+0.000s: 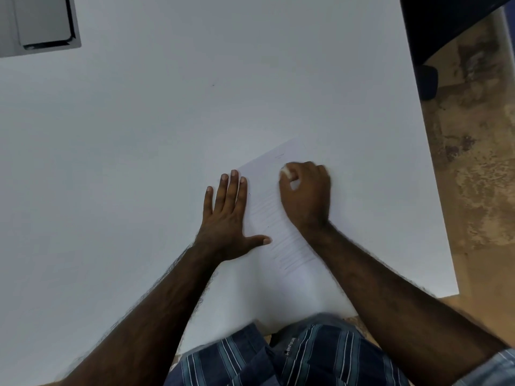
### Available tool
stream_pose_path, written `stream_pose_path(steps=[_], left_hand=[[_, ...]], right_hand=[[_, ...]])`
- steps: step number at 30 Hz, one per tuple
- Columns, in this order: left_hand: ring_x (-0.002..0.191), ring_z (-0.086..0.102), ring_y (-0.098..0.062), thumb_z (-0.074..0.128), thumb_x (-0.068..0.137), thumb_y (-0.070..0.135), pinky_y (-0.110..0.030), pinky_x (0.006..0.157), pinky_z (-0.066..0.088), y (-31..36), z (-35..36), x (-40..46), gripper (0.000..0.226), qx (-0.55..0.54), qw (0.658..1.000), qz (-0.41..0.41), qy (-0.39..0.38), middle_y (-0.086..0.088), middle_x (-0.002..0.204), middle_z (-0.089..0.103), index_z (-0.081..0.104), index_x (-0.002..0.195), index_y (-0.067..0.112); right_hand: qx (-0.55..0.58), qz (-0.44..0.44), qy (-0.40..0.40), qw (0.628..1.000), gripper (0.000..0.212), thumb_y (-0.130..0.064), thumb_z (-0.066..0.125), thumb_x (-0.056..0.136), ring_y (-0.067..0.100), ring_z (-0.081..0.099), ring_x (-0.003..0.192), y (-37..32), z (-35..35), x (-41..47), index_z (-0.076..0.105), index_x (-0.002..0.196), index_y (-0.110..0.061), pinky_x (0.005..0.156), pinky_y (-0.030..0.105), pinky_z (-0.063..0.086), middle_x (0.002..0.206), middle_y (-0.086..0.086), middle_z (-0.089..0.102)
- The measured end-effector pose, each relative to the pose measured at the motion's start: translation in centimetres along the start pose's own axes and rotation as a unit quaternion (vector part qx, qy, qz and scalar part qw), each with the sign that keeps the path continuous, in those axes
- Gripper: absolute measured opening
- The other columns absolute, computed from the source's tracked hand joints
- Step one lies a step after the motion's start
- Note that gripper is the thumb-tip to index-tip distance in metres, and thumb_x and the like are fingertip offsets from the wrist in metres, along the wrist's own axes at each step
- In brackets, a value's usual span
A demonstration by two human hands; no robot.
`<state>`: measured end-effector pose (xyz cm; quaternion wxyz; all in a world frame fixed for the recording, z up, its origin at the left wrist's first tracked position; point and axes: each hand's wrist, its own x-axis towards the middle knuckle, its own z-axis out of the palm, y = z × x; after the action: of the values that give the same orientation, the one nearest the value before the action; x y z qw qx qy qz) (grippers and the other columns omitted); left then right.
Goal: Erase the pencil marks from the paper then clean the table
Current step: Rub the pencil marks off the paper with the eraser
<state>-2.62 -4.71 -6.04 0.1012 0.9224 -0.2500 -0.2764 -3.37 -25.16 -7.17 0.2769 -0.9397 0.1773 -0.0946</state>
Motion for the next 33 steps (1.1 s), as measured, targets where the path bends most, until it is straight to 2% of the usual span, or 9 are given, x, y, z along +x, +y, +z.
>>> stream_pose_path(steps=[3,7,10,13,16,20,25,30,33], left_hand=[[0.152,-0.034,-0.024,0.04,0.071,0.1,-0.055,0.125,-0.012,0.0,-0.1,0.0,0.139,-0.001,1.0,-0.001,-0.001,-0.006,0.165,-0.036,-0.025,0.159,0.014],[0.152,-0.033,-0.024,0.043,0.072,0.098,-0.056,0.126,-0.009,0.2,-0.3,-0.1,0.138,0.0,1.0,-0.003,-0.001,-0.005,0.165,-0.036,-0.025,0.159,0.014],[0.154,-0.03,-0.024,0.043,0.075,0.094,-0.056,0.127,-0.006,0.4,-0.9,-0.1,0.133,0.004,1.0,-0.009,0.004,-0.006,0.167,-0.032,-0.02,0.161,0.014],[0.159,0.001,-0.03,0.041,0.089,0.08,-0.053,0.127,0.01,1.3,-2.2,0.5,0.106,-0.032,0.997,-0.038,0.061,-0.012,0.172,0.002,0.012,0.164,0.011],[0.15,0.033,-0.035,0.053,0.101,0.052,-0.051,0.122,0.028,2.4,-3.5,2.0,0.072,-0.068,0.988,-0.038,0.133,-0.016,0.163,0.035,0.039,0.156,0.008],[0.148,0.033,-0.035,0.064,0.098,0.047,-0.049,0.118,0.034,3.6,-3.4,4.1,0.073,-0.037,0.995,-0.016,0.09,-0.016,0.163,0.033,0.04,0.156,0.011],[0.134,0.045,-0.038,0.073,0.091,0.049,-0.051,0.105,0.043,3.4,-2.9,4.4,0.075,-0.024,0.994,-0.014,0.102,-0.019,0.157,0.04,0.05,0.149,0.008],[0.137,0.04,-0.036,0.072,0.091,0.051,-0.048,0.108,0.038,3.5,-3.1,4.7,0.082,-0.033,0.995,-0.025,0.09,-0.015,0.16,0.036,0.042,0.155,0.009],[0.135,0.042,-0.037,0.072,0.091,0.05,-0.049,0.106,0.039,3.3,-3.0,4.5,0.08,-0.041,0.995,-0.019,0.092,-0.017,0.159,0.037,0.044,0.154,0.008]], right_hand=[[0.015,-0.096,-0.095,0.991,0.016,-0.028,0.07,0.099,0.023,0.065,0.087,0.2,0.1,-1.1,0.077,0.103,-0.015,0.081,0.041,0.051,0.095,0.001,0.076],[0.024,-0.026,-0.029,0.999,0.018,-0.031,0.071,0.1,0.02,0.066,0.087,1.3,-0.6,-0.2,0.078,0.104,-0.015,0.082,0.043,0.054,0.096,-0.001,0.076],[0.039,-0.028,-0.034,0.998,0.017,-0.03,0.072,0.1,0.019,0.068,0.088,1.3,-0.4,-0.3,0.078,0.106,-0.015,0.082,0.046,0.057,0.097,-0.001,0.076],[0.045,-0.009,-0.037,0.998,0.017,-0.03,0.073,0.099,0.018,0.068,0.091,1.4,-0.4,-0.3,0.077,0.109,-0.017,0.085,0.047,0.058,0.1,-0.002,0.076],[0.043,0.001,-0.039,0.998,0.02,-0.031,0.075,0.098,0.018,0.07,0.095,1.0,-0.6,-0.4,0.078,0.111,-0.017,0.088,0.047,0.06,0.104,-0.001,0.077],[0.046,0.004,-0.039,0.998,0.019,-0.029,0.075,0.098,0.018,0.07,0.094,0.7,-0.7,-0.6,0.078,0.11,-0.016,0.087,0.043,0.06,0.103,-0.001,0.078],[-0.03,-0.131,-0.093,0.987,0.012,-0.025,0.069,0.097,0.024,0.063,0.084,1.2,-1.6,0.5,0.076,0.102,-0.017,0.076,0.046,0.051,0.093,0.001,0.073],[-0.018,-0.009,-0.018,1.0,0.013,-0.027,0.064,0.097,0.026,0.062,0.081,2.3,-2.0,2.7,0.073,0.091,-0.02,0.077,0.048,0.051,0.085,0.0,0.07],[-0.019,-0.129,-0.108,0.986,0.013,-0.026,0.066,0.098,0.025,0.063,0.083,0.8,-1.2,0.9,0.075,0.096,-0.018,0.077,0.045,0.05,0.089,0.001,0.073]])
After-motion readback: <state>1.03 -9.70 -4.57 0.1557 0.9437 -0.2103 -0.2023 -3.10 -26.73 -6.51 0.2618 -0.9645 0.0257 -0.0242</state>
